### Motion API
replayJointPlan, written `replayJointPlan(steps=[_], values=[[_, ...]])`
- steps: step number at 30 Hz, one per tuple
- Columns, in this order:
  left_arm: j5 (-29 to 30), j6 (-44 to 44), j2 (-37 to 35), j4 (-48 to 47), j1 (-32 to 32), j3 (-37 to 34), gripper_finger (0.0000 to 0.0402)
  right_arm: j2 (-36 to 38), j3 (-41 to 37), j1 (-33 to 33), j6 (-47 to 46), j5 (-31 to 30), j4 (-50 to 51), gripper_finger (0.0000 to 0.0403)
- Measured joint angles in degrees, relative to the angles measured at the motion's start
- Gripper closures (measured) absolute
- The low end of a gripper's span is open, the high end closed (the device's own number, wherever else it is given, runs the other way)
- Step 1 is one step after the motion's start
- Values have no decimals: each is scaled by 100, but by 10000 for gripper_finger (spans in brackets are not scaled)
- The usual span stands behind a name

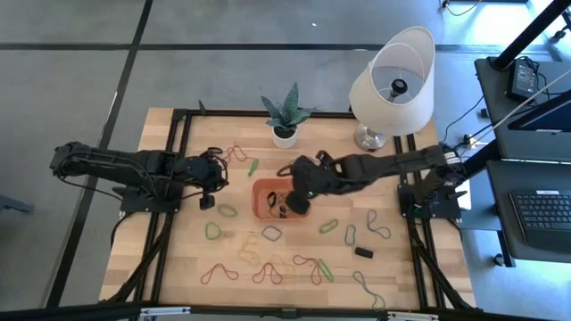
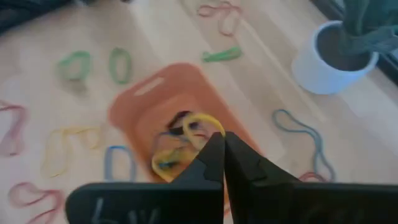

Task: Pick and place rubber bands into bin
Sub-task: Put the yellow rubber band into the orange bin

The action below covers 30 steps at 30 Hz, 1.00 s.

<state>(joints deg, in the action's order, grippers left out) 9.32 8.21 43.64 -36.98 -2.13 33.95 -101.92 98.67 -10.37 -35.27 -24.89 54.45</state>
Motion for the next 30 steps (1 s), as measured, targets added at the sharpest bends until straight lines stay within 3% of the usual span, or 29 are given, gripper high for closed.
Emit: replayJointPlan(steps=[18, 30], values=[[-2, 17, 0, 3, 0, 2, 398, -1621, -7, 631, 449, 1426, -35, 396], [-2, 15, 0, 1, 0, 2, 398, -1739, -7, 641, 261, 1476, 48, 342]])
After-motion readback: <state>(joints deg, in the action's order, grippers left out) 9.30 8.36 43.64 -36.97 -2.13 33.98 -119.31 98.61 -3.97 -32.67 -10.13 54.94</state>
